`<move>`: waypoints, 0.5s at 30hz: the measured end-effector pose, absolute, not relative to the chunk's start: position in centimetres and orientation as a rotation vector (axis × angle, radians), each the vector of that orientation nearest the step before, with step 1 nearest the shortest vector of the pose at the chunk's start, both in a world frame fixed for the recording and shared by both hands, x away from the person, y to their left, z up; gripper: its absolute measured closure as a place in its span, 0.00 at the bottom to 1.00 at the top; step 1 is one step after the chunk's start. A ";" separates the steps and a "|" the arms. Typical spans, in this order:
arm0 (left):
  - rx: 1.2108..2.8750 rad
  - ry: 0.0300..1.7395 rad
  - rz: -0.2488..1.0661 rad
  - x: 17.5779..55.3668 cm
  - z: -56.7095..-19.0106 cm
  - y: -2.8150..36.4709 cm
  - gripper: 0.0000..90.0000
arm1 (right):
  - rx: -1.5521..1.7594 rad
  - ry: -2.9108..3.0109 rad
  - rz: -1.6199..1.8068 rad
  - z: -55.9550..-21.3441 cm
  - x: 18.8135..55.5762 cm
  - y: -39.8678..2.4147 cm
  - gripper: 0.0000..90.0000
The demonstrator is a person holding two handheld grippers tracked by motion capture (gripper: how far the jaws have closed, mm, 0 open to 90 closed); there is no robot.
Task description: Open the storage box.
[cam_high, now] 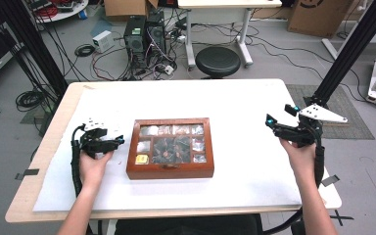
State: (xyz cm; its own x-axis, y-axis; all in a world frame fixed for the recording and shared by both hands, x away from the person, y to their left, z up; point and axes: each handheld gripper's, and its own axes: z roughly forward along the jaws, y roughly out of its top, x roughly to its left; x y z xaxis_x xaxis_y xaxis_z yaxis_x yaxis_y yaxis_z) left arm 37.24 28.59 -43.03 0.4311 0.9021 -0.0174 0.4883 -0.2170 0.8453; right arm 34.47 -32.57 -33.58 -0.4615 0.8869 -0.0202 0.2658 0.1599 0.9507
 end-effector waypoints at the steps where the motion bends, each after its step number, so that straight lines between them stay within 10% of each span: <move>1: 1.799 1.059 0.667 36.0 -41.7 28.7 0.31 | 1.088 1.847 1.312 -33.5 34.5 -32.6 0.24; 15: 1.704 0.803 0.593 33.9 -38.6 27.7 0.38 | 1.101 1.888 1.320 -33.7 35.4 -32.9 0.24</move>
